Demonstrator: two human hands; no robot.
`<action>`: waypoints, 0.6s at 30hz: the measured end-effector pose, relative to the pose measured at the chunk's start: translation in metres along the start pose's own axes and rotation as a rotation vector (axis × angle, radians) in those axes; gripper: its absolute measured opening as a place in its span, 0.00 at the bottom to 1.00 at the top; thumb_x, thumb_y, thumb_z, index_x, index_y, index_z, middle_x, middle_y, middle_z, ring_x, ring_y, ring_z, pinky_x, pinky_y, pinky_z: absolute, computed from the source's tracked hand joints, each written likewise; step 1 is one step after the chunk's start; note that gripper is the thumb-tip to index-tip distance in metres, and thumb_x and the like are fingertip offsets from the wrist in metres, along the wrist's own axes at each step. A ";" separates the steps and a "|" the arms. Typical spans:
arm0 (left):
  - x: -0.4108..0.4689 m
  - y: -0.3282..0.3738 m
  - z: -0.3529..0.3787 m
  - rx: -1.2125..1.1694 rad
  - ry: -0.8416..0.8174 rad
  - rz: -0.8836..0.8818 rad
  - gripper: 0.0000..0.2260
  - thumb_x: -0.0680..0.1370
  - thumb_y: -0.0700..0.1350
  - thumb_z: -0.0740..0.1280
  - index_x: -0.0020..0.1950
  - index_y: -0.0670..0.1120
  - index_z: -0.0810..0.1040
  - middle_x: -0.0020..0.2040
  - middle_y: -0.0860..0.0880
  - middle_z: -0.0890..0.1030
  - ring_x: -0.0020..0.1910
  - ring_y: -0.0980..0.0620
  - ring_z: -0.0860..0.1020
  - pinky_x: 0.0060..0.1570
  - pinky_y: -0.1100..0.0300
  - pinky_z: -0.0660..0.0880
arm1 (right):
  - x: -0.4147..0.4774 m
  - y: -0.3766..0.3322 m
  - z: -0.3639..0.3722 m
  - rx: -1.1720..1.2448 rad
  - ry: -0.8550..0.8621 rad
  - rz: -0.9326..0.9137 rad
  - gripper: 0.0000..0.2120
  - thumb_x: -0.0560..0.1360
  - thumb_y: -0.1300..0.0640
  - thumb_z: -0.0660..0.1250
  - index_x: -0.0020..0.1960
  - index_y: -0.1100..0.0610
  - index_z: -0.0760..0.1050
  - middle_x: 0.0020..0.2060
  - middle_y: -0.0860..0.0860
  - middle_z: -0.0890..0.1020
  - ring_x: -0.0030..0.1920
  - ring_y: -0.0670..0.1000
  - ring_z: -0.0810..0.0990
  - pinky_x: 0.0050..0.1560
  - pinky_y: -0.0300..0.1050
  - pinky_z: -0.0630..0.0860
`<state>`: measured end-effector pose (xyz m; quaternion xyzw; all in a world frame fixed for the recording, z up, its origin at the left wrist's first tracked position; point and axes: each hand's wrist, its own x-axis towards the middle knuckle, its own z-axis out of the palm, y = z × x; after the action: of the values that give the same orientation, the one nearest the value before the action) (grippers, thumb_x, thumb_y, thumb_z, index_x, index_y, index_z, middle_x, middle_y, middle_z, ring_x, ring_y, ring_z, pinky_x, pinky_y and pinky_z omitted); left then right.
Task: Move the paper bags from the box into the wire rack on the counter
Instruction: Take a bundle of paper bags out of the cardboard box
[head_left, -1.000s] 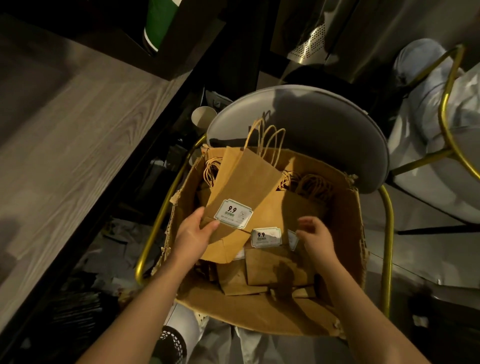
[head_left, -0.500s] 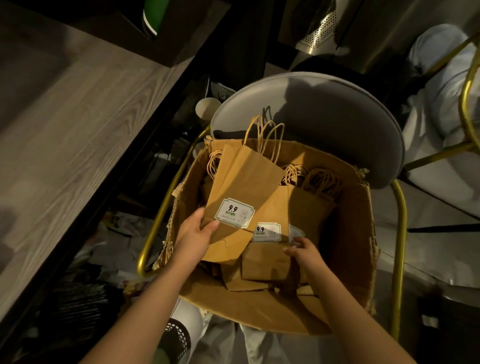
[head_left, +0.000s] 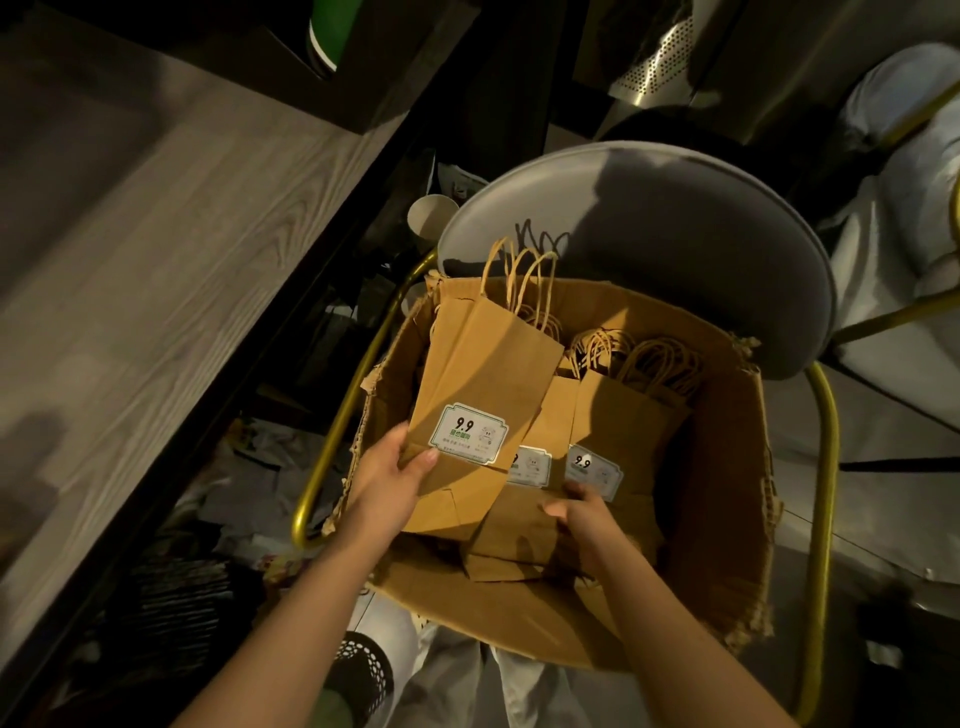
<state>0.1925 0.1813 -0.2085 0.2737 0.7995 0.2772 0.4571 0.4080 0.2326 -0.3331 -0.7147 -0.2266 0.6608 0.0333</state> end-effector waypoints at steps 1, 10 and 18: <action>0.000 -0.001 -0.001 -0.004 0.000 0.003 0.13 0.80 0.44 0.63 0.64 0.53 0.74 0.48 0.62 0.76 0.52 0.58 0.74 0.57 0.55 0.72 | 0.001 0.000 0.003 -0.015 0.019 0.001 0.27 0.73 0.66 0.69 0.70 0.56 0.66 0.62 0.56 0.75 0.60 0.58 0.76 0.62 0.56 0.75; 0.002 -0.006 -0.004 -0.010 -0.003 0.010 0.12 0.80 0.44 0.64 0.62 0.55 0.74 0.49 0.61 0.77 0.52 0.57 0.74 0.56 0.55 0.72 | -0.004 -0.002 0.027 0.225 0.059 0.076 0.19 0.72 0.70 0.68 0.60 0.58 0.70 0.57 0.59 0.78 0.56 0.59 0.80 0.44 0.49 0.78; 0.001 -0.004 -0.002 0.027 0.024 -0.020 0.14 0.80 0.47 0.63 0.66 0.54 0.73 0.60 0.52 0.78 0.61 0.50 0.74 0.61 0.46 0.72 | -0.039 -0.004 -0.005 0.112 0.225 -0.202 0.22 0.80 0.63 0.60 0.73 0.51 0.65 0.63 0.50 0.74 0.56 0.50 0.73 0.58 0.52 0.73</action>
<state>0.1898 0.1787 -0.2111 0.2687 0.8113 0.2651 0.4465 0.4103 0.2235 -0.2950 -0.7548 -0.2550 0.5815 0.1646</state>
